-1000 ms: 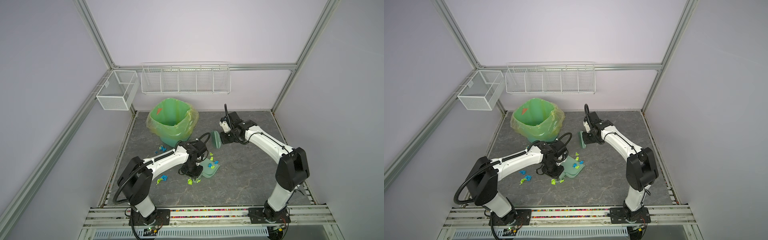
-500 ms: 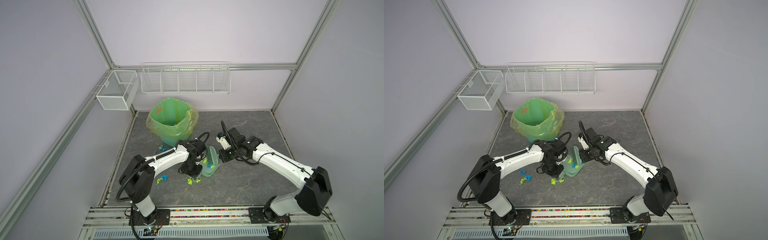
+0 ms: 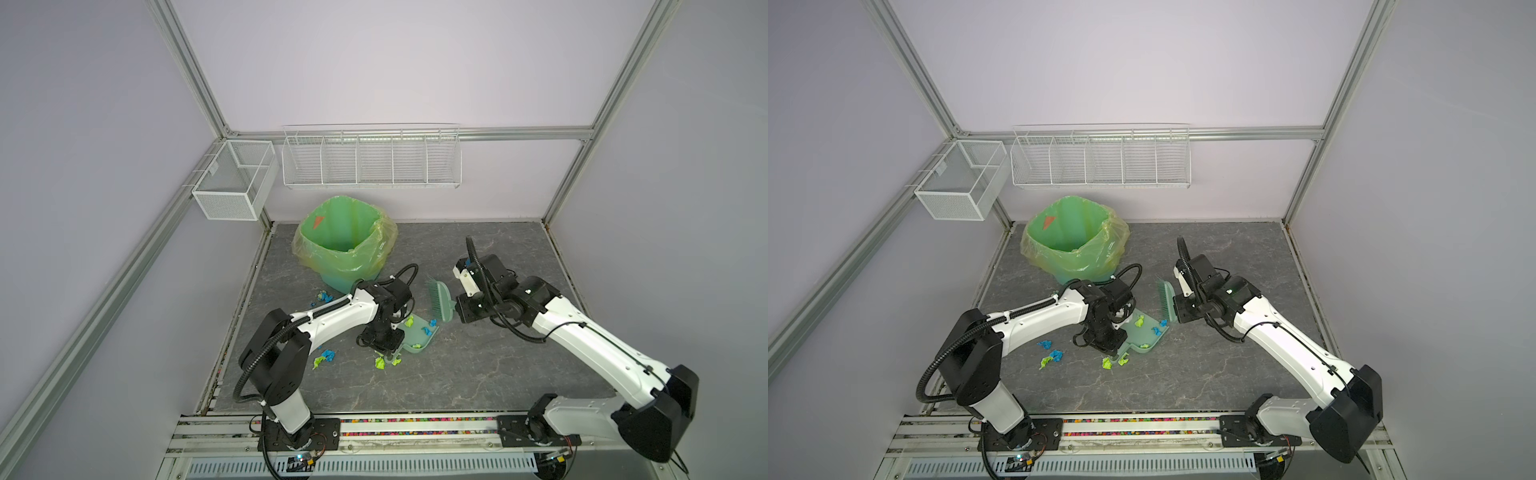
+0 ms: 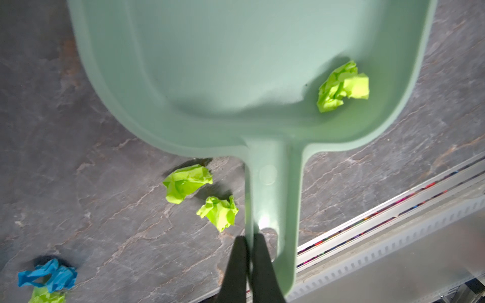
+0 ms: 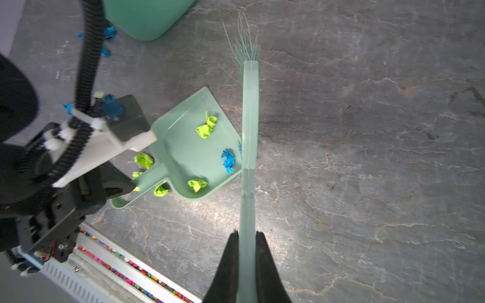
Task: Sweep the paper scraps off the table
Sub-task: 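Sweep the lime-green and blue scraps into the dustpan with the right brush, then lift the dustpan toward the green bin with the left gripper while the right withdraws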
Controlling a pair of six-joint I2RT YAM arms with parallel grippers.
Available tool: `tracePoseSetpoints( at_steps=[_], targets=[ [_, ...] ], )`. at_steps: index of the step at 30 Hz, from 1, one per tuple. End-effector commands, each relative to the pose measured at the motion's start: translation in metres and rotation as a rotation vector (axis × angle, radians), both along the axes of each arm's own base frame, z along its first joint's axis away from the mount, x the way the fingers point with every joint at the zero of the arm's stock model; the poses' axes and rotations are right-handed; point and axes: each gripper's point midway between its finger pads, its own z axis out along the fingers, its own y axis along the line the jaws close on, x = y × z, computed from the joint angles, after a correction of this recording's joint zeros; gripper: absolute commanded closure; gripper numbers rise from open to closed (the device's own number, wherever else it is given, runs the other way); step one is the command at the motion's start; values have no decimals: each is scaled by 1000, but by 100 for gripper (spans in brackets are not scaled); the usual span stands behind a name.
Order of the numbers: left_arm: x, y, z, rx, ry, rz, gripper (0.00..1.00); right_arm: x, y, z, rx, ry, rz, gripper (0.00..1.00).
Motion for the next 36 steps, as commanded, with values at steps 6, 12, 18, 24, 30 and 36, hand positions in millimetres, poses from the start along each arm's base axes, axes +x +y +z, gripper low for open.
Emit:
tracePoseSetpoints(
  at_steps=[6, 12, 18, 24, 30, 36],
  targets=[
    [6, -2, 6, -6, -18, -6, 100, 16, 6, -16, -49, 32, -31, 93],
    [8, -3, 7, -11, -29, -4, 100, 4, 26, -25, -15, 88, 32, 93],
    [11, -6, 7, -17, -37, -9, 100, -22, 51, -7, 106, 96, 136, 93],
    [17, -9, 13, -39, -75, -11, 100, -29, 25, 21, 98, 2, 72, 93],
    [32, -9, 37, -72, -194, 1, 100, -24, -23, 43, -8, -90, -84, 93],
    [50, 1, 76, -89, -369, 23, 100, -20, -53, 57, -19, -141, -199, 93]
  ],
)
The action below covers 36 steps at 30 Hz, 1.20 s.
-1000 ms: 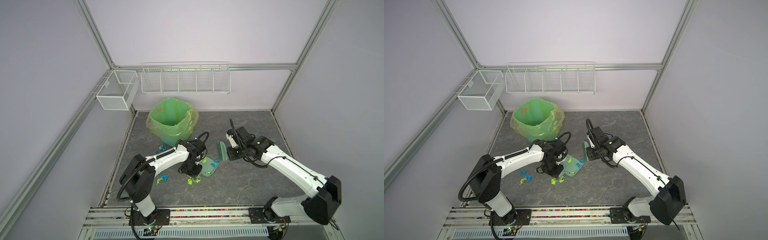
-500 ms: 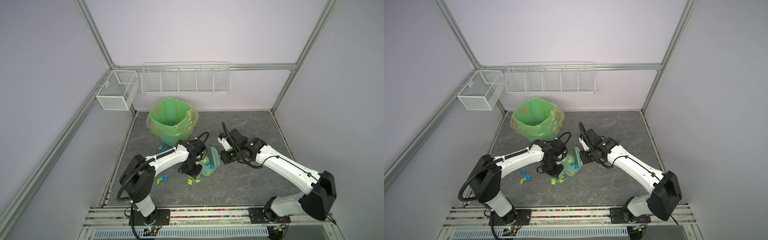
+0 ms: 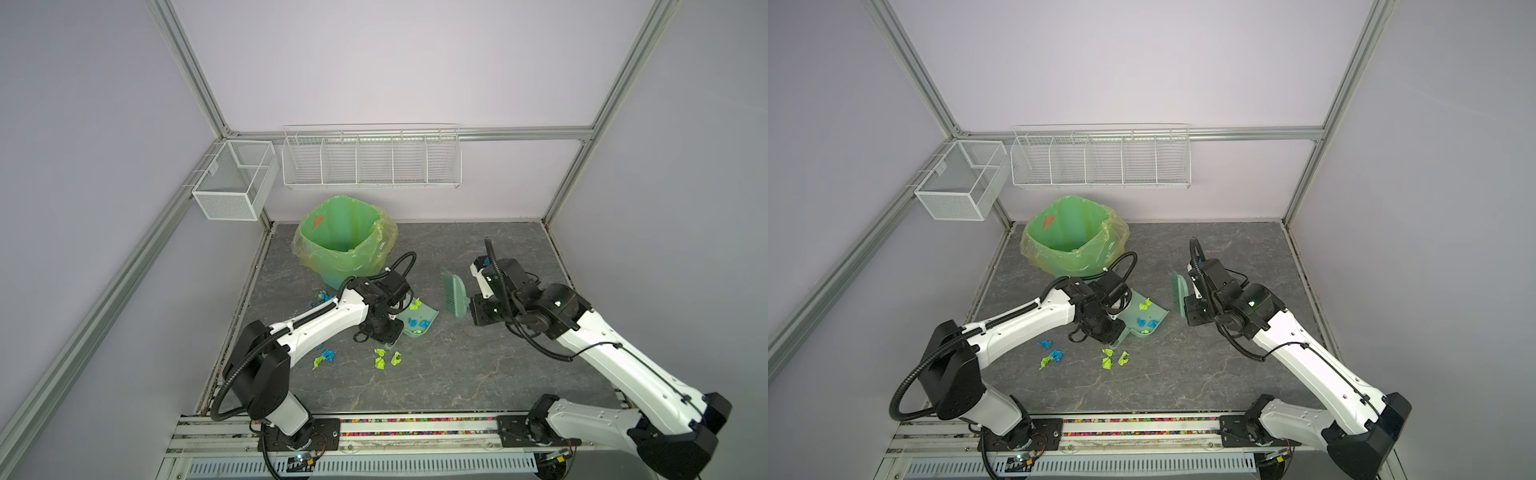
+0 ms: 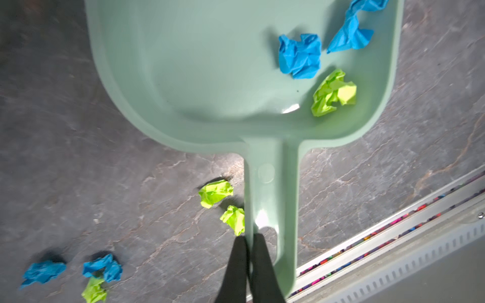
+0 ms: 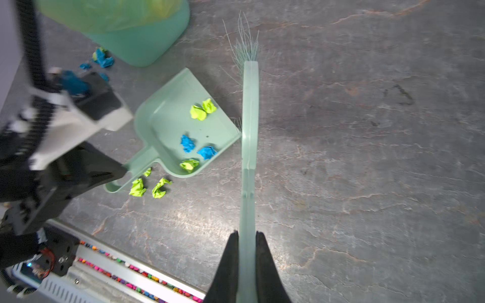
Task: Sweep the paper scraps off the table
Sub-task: 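Lift the dustpan toward the green bin with the left gripper while the right withdraws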
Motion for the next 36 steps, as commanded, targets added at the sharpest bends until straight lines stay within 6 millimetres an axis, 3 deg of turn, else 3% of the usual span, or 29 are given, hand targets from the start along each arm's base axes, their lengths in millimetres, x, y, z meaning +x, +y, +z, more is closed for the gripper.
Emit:
tracePoseSetpoints(
  at_steps=[1, 7, 16, 21, 30, 36],
  targets=[
    [20, 5, 36, -26, -155, 14, 100, 0, -23, 10, -8, -37, -92, 93],
    [35, 26, 86, 10, -327, 48, 100, -1, -34, 9, 4, -42, -125, 93],
    [61, 66, 165, 121, -597, 127, 100, -5, -33, -2, 23, -17, -119, 93],
    [76, 85, 191, 189, -665, 160, 100, -4, -29, -4, 43, -13, -114, 93],
    [107, 150, 232, 231, -733, 328, 100, -5, -24, -11, 48, 12, -98, 93],
    [133, 190, 240, 541, -831, 405, 100, 2, -19, -15, 59, 1, -92, 93]
  ],
)
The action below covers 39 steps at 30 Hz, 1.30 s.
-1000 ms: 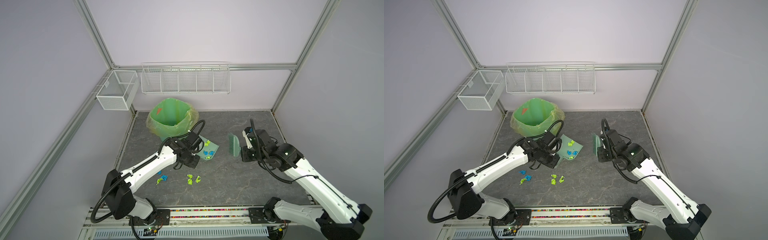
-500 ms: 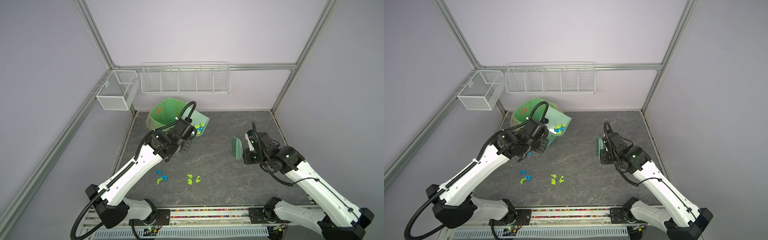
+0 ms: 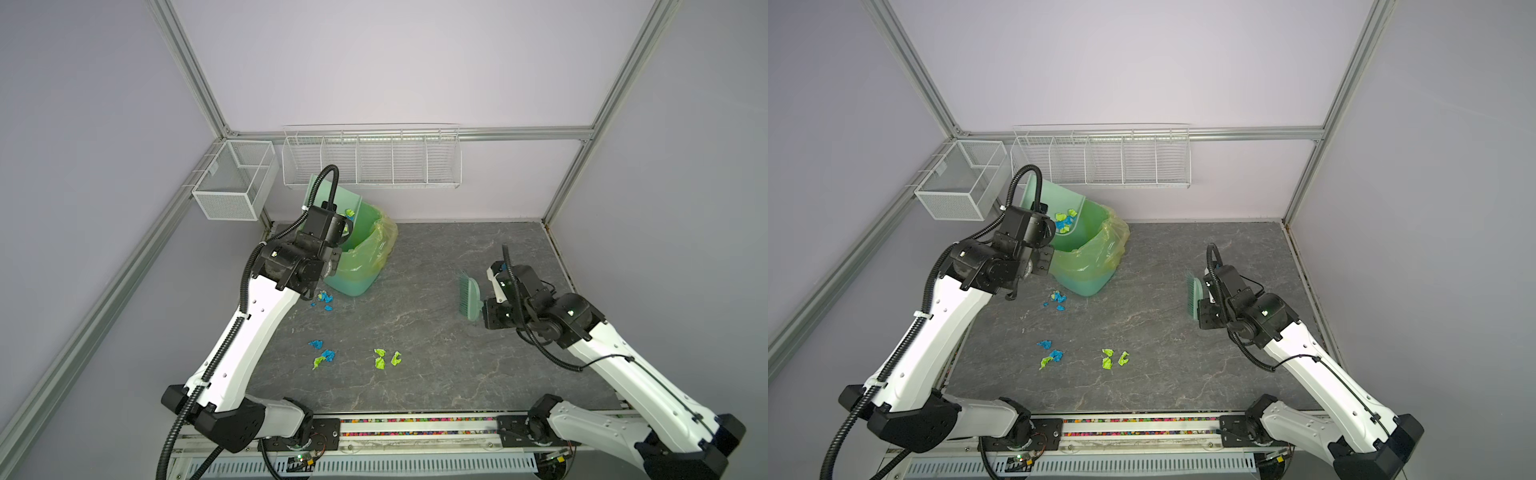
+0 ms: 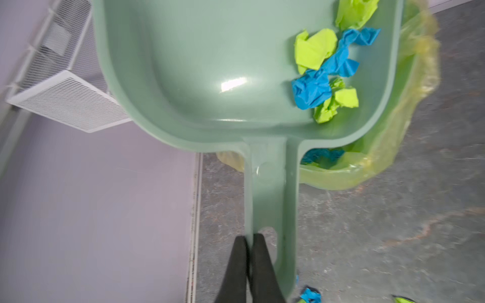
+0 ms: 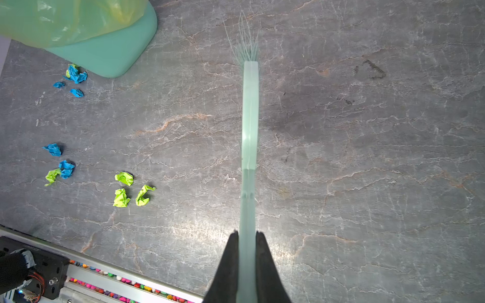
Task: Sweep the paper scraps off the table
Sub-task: 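Tip the dustpan over the green bin with the left gripper to empty it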
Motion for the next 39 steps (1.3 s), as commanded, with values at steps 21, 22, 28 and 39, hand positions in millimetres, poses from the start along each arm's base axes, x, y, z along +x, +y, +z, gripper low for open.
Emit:
tracePoseSetpoints(
  at_steps=[21, 22, 28, 39],
  targets=[
    [38, 47, 23, 760, -147, 278, 100, 6, 9, -3, 49, -37, 29, 93],
    [38, 47, 23, 766, -141, 272, 100, 5, 9, -3, 51, -36, 30, 93],
    [40, 43, 18, 784, -123, 244, 100, 5, 8, 0, 54, -46, 33, 93],
    [38, 19, 0, 530, -78, 117, 100, 5, 12, 2, 69, -42, 43, 93]
  ],
)
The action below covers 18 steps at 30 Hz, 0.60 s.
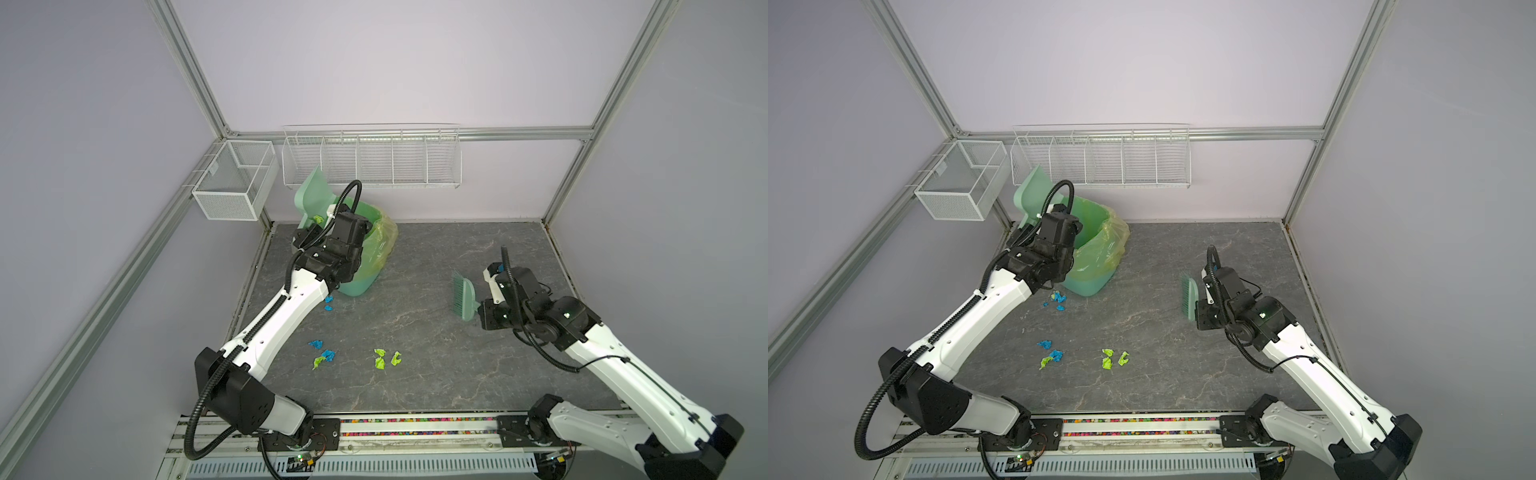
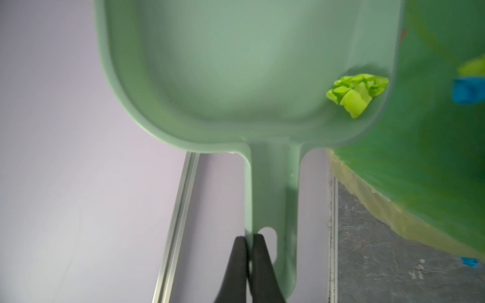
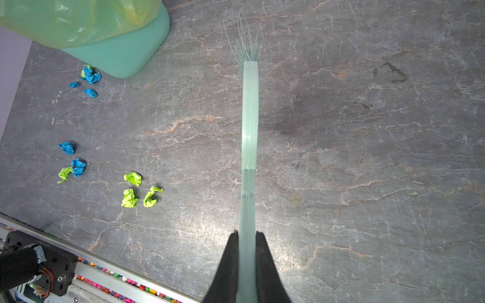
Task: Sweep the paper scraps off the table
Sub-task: 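Tip the dustpan over the green bin with the left gripper to empty it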
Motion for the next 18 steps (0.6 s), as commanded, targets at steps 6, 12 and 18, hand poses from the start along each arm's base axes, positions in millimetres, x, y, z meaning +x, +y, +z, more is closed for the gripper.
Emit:
tracePoseSetpoints(
  at_steps=[6, 12, 18],
  targets=[
    [-9, -30, -11, -342, 70, -105, 100, 8, 3, 11, 20, -38, 8, 93],
    [-20, -51, -11, -559, 105, -190, 100, 5, 8, 11, 40, -18, 29, 93],
    [-32, -64, -9, -675, 159, -236, 100, 9, 15, 11, 62, -21, 47, 93]
  ],
)
